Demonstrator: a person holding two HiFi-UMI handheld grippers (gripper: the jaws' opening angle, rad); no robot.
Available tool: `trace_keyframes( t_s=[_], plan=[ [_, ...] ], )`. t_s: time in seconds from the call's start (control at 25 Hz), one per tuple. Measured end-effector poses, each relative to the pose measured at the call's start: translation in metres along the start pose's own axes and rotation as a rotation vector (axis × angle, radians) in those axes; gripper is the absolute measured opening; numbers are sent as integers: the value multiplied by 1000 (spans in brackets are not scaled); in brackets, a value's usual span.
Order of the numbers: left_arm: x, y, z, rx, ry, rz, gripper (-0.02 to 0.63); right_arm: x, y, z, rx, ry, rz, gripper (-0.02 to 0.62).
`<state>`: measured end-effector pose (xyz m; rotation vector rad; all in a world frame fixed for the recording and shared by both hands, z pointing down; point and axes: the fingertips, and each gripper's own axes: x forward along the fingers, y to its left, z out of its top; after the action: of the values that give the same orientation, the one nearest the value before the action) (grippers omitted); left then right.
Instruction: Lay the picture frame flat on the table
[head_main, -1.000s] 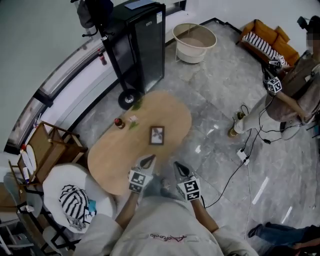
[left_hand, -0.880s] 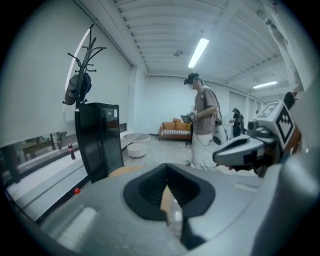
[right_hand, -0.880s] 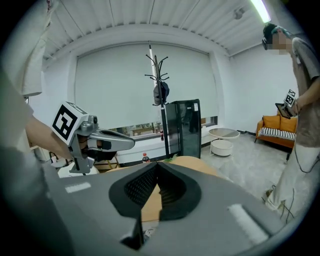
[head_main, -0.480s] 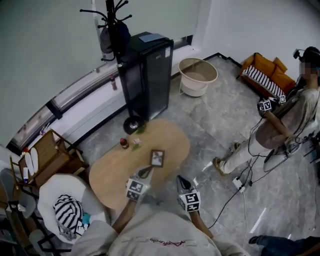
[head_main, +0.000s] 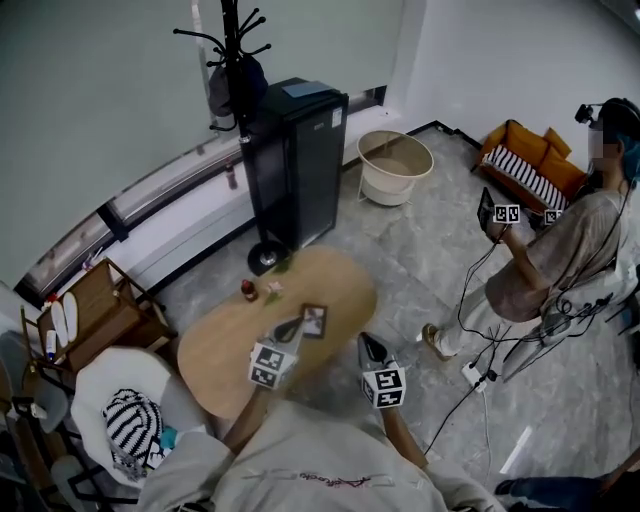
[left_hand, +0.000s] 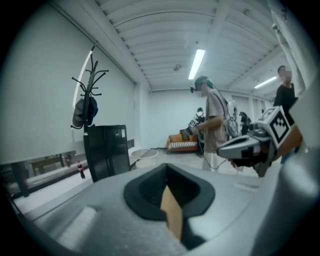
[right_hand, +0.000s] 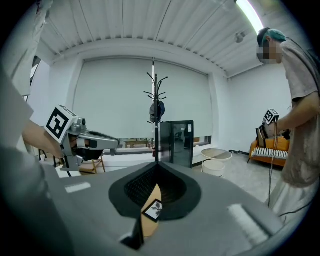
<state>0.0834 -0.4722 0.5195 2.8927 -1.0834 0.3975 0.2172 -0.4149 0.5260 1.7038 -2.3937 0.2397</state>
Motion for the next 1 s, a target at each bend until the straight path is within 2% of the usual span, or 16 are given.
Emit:
trace_keyframes(
  t_s=[0.44, 1.0],
  plan=[
    [-2, 12, 13, 6, -18, 18, 2, 1, -9, 19, -10, -35, -14, 3],
    [-4, 2, 13, -14, -27, -3, 2, 2, -5, 21, -3, -32, -12, 3]
  ],
)
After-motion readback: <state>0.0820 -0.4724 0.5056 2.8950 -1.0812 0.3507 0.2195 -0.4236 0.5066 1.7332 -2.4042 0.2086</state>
